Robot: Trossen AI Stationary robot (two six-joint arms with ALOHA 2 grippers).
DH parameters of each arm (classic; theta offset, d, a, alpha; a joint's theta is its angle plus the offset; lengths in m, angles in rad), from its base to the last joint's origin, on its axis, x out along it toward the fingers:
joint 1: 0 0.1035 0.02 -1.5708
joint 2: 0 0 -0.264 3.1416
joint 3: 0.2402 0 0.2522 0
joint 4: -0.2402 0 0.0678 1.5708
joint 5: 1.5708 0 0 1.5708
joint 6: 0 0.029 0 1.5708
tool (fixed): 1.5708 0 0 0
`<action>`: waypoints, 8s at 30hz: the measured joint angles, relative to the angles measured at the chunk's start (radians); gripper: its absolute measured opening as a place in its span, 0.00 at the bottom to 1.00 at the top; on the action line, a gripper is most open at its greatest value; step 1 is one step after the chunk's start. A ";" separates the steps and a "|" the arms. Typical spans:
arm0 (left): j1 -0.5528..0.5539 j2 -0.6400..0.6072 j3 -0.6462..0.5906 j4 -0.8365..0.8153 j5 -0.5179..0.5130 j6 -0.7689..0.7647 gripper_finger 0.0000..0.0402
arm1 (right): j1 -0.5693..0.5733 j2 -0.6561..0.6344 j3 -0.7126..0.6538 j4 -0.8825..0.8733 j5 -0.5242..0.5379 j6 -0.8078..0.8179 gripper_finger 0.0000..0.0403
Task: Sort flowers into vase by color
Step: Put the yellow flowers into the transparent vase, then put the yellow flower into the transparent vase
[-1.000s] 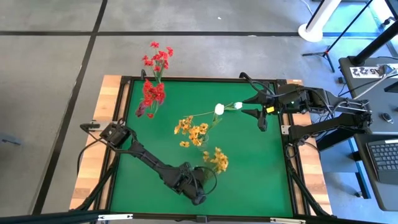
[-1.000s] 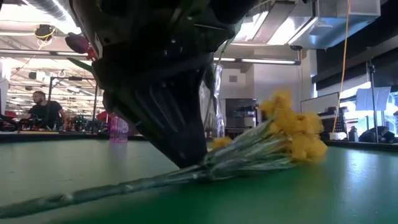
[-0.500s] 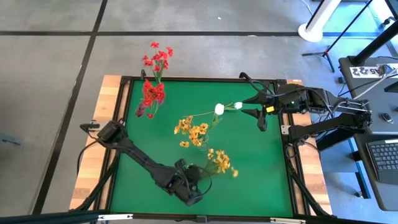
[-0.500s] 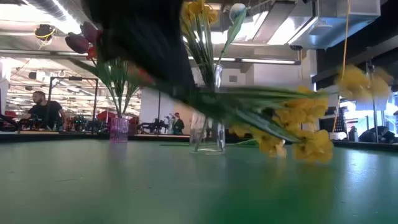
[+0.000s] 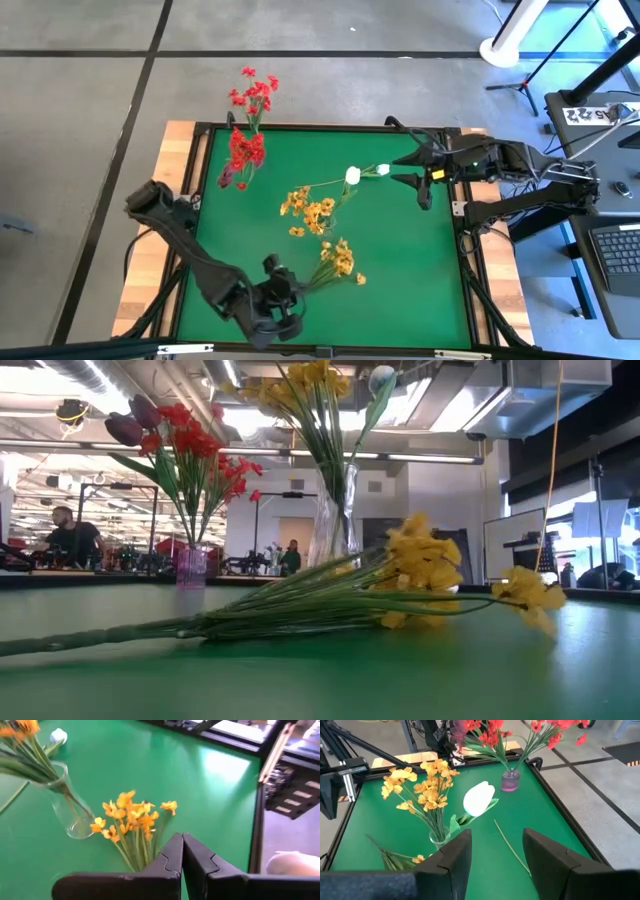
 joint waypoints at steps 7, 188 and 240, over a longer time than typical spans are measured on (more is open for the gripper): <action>0.004 0.051 0.001 0.049 0.102 0.087 0.03 | 0.000 -0.012 0.000 -0.002 0.000 0.000 0.43; -0.113 -0.239 0.002 0.717 -0.689 1.095 0.29 | 0.367 -0.088 -0.430 1.133 -0.064 -0.246 0.03; -0.009 -0.239 -0.377 0.326 -0.434 0.025 0.28 | 0.209 0.554 -0.690 1.757 0.085 -0.209 0.19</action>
